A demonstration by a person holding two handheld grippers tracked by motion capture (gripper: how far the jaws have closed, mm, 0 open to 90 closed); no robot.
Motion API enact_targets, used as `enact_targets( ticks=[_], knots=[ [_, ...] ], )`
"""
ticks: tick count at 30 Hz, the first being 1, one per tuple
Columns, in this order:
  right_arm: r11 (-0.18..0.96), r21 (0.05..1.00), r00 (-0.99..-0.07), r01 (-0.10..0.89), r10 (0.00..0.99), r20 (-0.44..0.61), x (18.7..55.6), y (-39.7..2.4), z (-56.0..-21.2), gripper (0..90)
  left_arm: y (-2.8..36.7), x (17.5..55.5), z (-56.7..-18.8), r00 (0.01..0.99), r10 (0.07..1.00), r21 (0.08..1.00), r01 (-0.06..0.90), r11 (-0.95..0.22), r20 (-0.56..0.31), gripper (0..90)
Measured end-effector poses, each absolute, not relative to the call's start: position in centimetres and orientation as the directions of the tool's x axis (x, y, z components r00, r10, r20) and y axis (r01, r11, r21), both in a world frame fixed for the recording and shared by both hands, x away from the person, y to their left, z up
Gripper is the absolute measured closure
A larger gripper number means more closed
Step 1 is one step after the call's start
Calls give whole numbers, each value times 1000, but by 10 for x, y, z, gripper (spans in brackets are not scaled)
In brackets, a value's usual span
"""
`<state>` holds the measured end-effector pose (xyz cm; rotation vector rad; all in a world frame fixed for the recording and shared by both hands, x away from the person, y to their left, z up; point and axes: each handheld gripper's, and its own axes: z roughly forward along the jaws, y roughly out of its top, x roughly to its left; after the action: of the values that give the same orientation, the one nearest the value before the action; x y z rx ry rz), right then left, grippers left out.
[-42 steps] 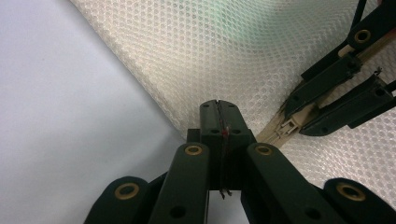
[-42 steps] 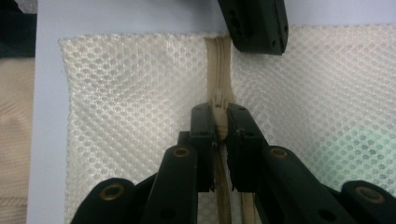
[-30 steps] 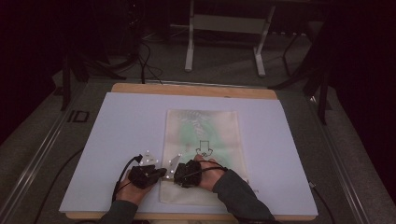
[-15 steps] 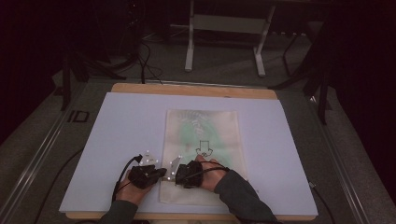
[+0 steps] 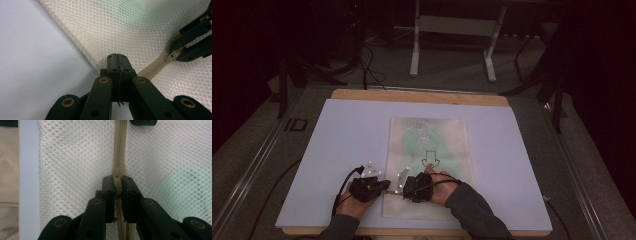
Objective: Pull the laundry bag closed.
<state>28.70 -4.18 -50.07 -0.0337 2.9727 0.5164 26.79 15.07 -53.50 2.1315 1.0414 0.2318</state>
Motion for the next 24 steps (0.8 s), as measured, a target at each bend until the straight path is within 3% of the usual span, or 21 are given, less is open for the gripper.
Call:
enact_targets(
  ticks=[24],
  knots=[
    [942, 334, -993, -33, 7, -119, 288, -53, -499, 822, 151, 268, -535, 652, 742, 688, 611, -392, -155, 894]
  ],
)
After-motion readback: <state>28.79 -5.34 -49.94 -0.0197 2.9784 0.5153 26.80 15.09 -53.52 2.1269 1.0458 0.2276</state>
